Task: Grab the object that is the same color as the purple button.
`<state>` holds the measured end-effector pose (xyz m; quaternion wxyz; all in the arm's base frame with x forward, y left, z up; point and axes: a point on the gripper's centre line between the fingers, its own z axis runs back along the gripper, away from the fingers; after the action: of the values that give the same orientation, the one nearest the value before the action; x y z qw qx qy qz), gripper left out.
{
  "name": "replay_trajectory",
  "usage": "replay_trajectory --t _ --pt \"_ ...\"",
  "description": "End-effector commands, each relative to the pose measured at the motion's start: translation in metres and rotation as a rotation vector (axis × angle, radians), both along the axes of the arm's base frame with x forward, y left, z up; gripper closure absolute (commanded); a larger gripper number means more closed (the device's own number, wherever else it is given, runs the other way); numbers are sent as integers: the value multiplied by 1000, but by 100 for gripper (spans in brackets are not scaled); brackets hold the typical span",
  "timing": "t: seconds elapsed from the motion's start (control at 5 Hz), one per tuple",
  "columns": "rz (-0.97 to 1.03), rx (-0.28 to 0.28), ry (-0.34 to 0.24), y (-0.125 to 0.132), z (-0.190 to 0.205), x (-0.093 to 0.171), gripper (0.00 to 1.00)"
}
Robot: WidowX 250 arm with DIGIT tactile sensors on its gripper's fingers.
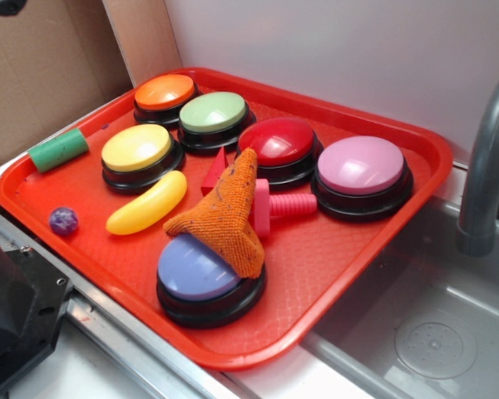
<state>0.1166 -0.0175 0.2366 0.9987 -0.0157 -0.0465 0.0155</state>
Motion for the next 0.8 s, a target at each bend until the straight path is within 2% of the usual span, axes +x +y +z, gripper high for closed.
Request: replay_trajectory --t 0.0,0.2,0.4,0.6 --pt "0 0 0 0 0 0 0" --pt "50 -18 -27 9 -25 4 0" --pt "66 11 -64 19 -52 12 0" --pt "84 48 -59 28 -81 14 0"
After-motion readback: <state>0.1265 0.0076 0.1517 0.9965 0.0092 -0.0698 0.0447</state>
